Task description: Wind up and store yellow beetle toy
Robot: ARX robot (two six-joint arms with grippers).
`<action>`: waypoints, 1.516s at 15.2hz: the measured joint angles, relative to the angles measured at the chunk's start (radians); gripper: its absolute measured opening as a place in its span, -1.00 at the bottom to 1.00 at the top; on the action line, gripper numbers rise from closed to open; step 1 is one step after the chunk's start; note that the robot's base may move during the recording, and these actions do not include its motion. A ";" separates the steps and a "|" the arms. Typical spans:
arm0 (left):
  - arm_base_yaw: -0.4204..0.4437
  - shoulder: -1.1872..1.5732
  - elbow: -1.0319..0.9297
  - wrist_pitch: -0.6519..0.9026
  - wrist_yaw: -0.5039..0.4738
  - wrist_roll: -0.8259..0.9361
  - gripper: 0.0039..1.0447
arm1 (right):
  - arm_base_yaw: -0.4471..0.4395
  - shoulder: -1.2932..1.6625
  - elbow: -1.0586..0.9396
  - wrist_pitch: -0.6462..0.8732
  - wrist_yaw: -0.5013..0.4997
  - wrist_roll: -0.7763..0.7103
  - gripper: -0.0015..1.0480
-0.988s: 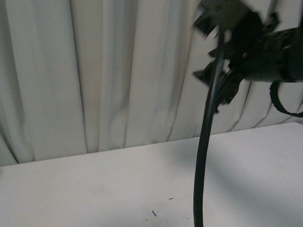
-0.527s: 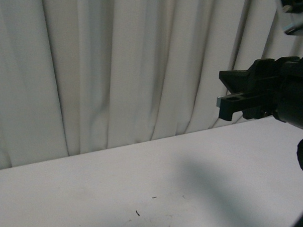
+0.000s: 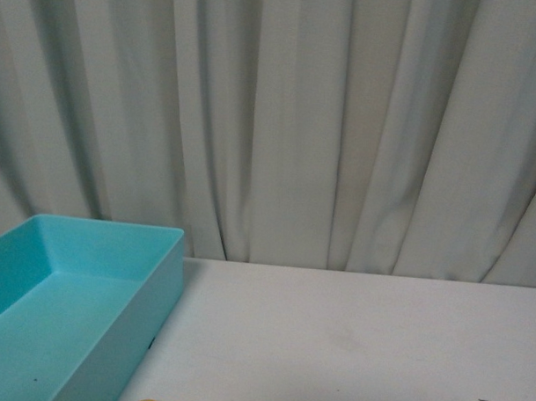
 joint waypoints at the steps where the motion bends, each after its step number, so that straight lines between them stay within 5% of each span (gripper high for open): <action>1: 0.000 0.000 0.000 0.000 0.000 0.000 0.88 | 0.000 -0.035 -0.012 -0.021 0.000 0.000 -0.96; 6: 0.000 0.000 0.000 0.000 0.000 0.000 0.88 | 0.000 -0.119 -0.061 -0.024 0.000 0.000 -0.96; 22: 0.000 0.000 0.000 0.000 0.000 0.000 0.88 | 0.000 -0.542 -0.070 -0.461 0.002 0.001 -0.96; 23: 0.000 0.000 0.000 0.000 0.000 0.000 0.88 | 0.000 -0.634 -0.069 -0.600 0.000 0.002 -0.96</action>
